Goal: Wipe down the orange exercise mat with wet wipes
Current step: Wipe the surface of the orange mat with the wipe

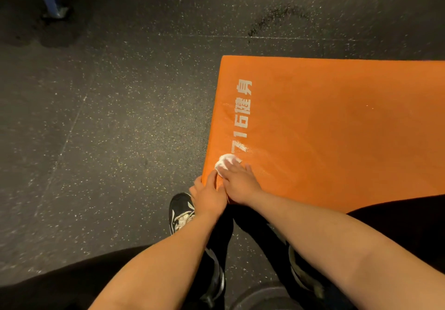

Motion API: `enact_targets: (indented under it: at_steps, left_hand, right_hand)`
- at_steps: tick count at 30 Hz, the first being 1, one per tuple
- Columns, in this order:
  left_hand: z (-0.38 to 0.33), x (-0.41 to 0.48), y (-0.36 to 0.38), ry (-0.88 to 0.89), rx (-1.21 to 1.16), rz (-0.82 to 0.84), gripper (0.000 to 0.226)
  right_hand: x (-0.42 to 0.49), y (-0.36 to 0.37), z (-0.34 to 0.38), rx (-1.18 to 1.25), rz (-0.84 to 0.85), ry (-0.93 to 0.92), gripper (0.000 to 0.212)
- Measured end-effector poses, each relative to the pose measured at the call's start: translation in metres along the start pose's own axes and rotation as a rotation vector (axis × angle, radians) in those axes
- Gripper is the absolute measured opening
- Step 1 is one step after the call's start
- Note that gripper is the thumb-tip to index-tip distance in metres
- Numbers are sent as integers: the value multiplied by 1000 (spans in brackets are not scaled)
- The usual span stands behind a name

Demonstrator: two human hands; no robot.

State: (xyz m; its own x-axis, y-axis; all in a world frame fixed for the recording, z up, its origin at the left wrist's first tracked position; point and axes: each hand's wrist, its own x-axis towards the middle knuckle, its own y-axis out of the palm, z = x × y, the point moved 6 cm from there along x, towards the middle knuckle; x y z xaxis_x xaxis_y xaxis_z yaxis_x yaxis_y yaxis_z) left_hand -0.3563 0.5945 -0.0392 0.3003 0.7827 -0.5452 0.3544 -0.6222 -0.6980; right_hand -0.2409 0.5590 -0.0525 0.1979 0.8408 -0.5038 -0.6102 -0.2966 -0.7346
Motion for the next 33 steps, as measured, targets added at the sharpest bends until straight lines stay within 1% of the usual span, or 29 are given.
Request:
enact_targets:
  at_steps: [3,5,7,9,11,13,14,17,19,21,24,25,26,27,29,30,31,32,33]
  left_hand:
    - [3,-1,1,15,18,-25,53]
    - [6,-4,0,24,36,-34,55]
    - [5,-6,-1,28,48,-38,55]
    - [-1,-9,-2,2,54,-53,56]
    - [-8,-11,-3,-40,47,-66,57]
    - [-10,-11,-3,-41,53,-60,58]
    - [-9,-11,-2,-32,72,-51,59]
    - [-4,-13,2,-16,158,-22,59]
    - [-5,-19,9,5,200,10,59]
    - [-6,-25,15,27,209,50,61]
    - [-8,-26,19,60,252,68,60]
    - [-8,-26,19,71,267,69,60]
    - [-8,-25,20,79,276,70,59]
    - [-7,-26,21,83,280,71,59]
    - [-8,-26,22,82,276,72,57]
    - [-8,-26,23,81,270,72,56]
    - [-8,-27,23,79,261,73,55]
    - [-9,-27,23,77,253,74,55]
    - [-9,-26,23,73,245,75,55]
  right_hand:
    - [0,-4,1,-64,50,-102,53]
    - [-2,-12,-11,-111,-1,-100,55]
    - [-7,-21,-31,-113,-88,19,62]
    - [-15,-24,-50,-118,-131,169,67]
    - [-24,-19,-55,-129,-131,217,63]
    - [-35,-12,-44,-111,-140,153,56]
    - [-41,-9,-34,-112,-134,82,53]
    - [-62,5,-11,-177,-36,-149,49]
    - [-72,8,-18,-228,-5,-172,48]
    - [-77,1,-38,-233,-51,-72,50]
    - [-82,-13,-71,-136,-151,209,52]
    - [-84,-14,-72,-118,-157,246,52]
    - [-85,-12,-67,-122,-152,227,52]
    - [-86,-9,-56,-137,-132,155,51]
    - [-90,2,-33,-154,-68,-52,48]
    - [-92,7,-27,-160,-43,-122,47]
    - [-91,9,-26,-167,-33,-151,47]
    - [-90,8,-30,-170,-41,-141,47]
    - [-87,5,-37,-172,-60,-93,49]
